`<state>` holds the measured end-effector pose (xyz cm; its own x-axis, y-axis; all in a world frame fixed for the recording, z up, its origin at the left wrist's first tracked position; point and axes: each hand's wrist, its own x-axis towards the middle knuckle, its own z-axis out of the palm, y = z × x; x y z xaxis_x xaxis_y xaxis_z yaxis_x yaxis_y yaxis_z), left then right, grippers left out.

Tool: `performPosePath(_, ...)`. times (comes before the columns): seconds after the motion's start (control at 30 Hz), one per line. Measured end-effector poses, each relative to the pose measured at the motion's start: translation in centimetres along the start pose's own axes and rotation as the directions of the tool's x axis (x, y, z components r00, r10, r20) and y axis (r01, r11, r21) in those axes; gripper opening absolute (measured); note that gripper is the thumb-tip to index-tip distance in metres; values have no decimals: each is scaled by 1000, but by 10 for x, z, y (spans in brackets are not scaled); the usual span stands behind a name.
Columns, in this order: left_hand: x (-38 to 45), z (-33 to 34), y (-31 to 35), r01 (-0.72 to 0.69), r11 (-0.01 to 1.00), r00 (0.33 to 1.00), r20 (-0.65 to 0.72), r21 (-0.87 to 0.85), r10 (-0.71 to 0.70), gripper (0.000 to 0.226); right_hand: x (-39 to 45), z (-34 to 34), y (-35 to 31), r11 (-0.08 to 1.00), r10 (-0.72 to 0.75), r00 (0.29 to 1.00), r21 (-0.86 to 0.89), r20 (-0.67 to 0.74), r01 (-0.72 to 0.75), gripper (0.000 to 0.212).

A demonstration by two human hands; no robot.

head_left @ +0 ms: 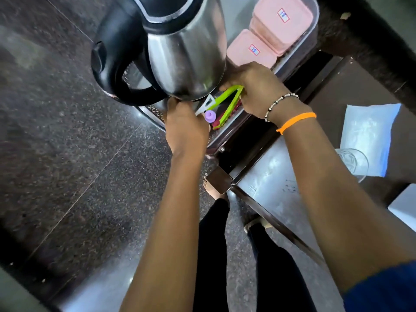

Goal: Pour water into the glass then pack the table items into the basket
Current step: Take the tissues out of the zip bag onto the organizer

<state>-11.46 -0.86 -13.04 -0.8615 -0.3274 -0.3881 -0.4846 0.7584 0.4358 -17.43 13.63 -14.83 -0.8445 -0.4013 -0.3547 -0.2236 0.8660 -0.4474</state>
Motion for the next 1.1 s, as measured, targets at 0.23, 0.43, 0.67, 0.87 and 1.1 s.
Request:
performPosePath(0.23, -24, -7, 8, -139, 970, 990, -28, -201, 136, 26, -20, 2, -4, 971, 109, 987, 224, -121, -80, 56)
performPosePath(0.43, -80, 6, 42, -444, 824, 870, 53, -351, 491, 21, -109, 13, 8, 854, 360, 782, 517, -509, -57, 43)
performPosePath(0.67, -162, 73, 67, -579, 730, 588, 434, -363, 683, 18, -252, 60, 61, 646, 742, 462, 703, -486, -298, 28)
performPosePath(0.87, -213, 145, 68, -629, 735, 403, 701, -256, 588, 19, -317, 100, 119, 404, 907, 288, 829, -308, -387, 33)
performPosePath(1.1, -232, 200, 70, -495, 857, 420, 824, -142, 379, 19, -288, 117, 193, 87, 932, 360, 942, 38, -324, 40)
